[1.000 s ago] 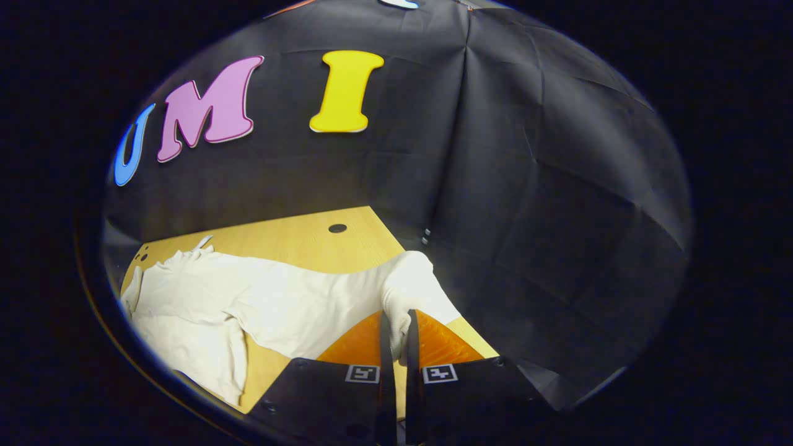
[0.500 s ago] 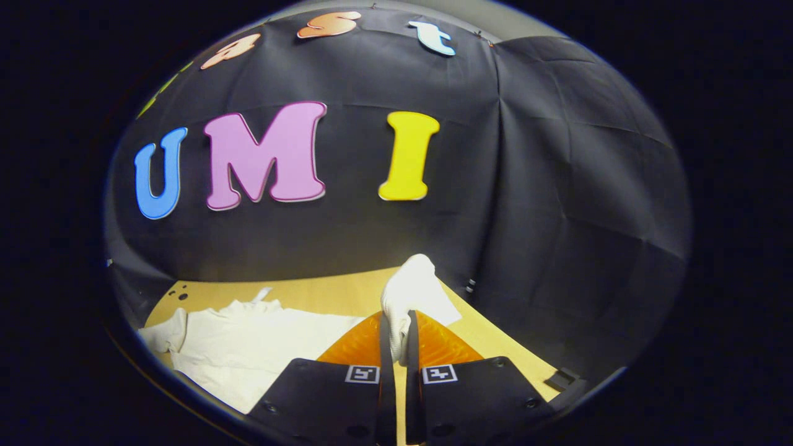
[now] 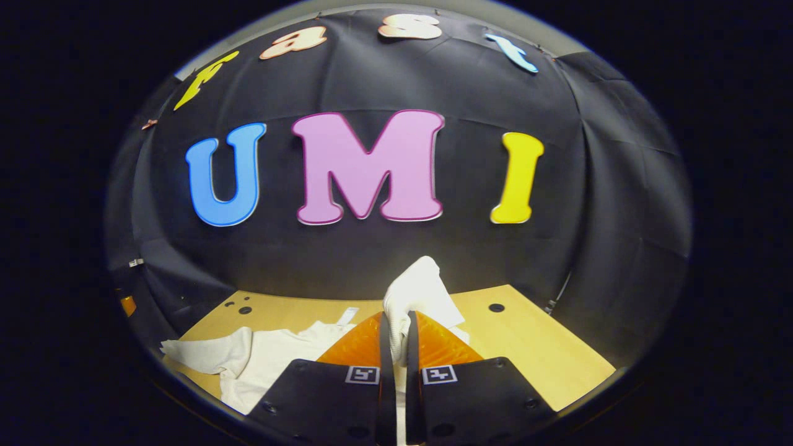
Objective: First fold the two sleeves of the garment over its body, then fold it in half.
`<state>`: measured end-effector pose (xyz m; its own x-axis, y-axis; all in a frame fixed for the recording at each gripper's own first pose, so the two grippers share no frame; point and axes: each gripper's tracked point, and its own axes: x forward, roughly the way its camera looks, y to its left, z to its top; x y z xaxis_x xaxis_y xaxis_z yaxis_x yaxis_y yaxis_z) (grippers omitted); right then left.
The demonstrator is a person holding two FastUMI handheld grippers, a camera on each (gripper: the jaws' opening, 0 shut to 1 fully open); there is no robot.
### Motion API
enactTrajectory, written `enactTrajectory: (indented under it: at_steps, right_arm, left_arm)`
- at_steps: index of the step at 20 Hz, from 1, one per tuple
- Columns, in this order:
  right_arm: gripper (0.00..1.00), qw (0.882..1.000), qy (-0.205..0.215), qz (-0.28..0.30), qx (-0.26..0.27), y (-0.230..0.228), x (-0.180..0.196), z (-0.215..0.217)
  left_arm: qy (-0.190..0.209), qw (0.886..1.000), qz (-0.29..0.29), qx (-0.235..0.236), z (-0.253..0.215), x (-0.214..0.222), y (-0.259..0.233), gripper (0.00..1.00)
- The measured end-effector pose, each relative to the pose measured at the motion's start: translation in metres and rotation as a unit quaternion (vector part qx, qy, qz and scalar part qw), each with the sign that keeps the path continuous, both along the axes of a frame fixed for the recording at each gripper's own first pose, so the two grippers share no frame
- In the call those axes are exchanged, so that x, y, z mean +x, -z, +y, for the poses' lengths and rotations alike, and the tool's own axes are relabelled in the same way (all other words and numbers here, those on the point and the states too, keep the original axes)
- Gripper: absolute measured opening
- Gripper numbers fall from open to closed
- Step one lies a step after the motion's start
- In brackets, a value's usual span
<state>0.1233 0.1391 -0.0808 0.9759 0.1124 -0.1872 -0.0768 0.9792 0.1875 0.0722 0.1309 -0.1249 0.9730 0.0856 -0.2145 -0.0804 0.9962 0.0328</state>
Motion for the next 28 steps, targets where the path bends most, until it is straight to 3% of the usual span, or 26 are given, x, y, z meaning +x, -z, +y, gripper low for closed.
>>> enactTrajectory:
  at_steps: [9,17,21,24,26,27,28]
  right_arm:
    - [0.1,0.987,-0.147,0.056,-0.014,0.071,0.014,0.168]
    - [0.17,0.971,-0.199,0.133,-0.011,0.14,0.003,0.239]
    - [0.24,0.953,-0.252,0.17,0.006,0.157,-0.017,0.267]
    - [0.47,0.943,-0.284,0.172,0.025,0.154,-0.03,0.287]
    - [0.51,0.922,-0.332,0.184,0.08,0.141,-0.054,0.307]
    - [0.6,0.91,-0.353,0.187,0.106,0.129,-0.068,0.313]
    - [0.84,0.907,-0.362,0.183,0.112,0.12,-0.077,0.31]
  left_arm:
    - [-0.048,0.998,0.042,0.019,0.075,0.001,0.067,0.98]
    - [-0.072,0.993,0.089,0.01,0.101,-0.009,0.127,0.98]
    - [-0.079,0.991,0.11,0.006,0.105,-0.003,0.151,0.97]
    - [-0.082,0.989,0.124,0.004,0.106,0.001,0.166,0.98]
    - [-0.082,0.988,0.135,-0.001,0.106,0.004,0.174,0.98]
    - [-0.083,0.987,0.141,-0.003,0.107,0.007,0.18,0.98]
    - [-0.084,0.986,0.147,-0.004,0.107,0.01,0.185,0.98]
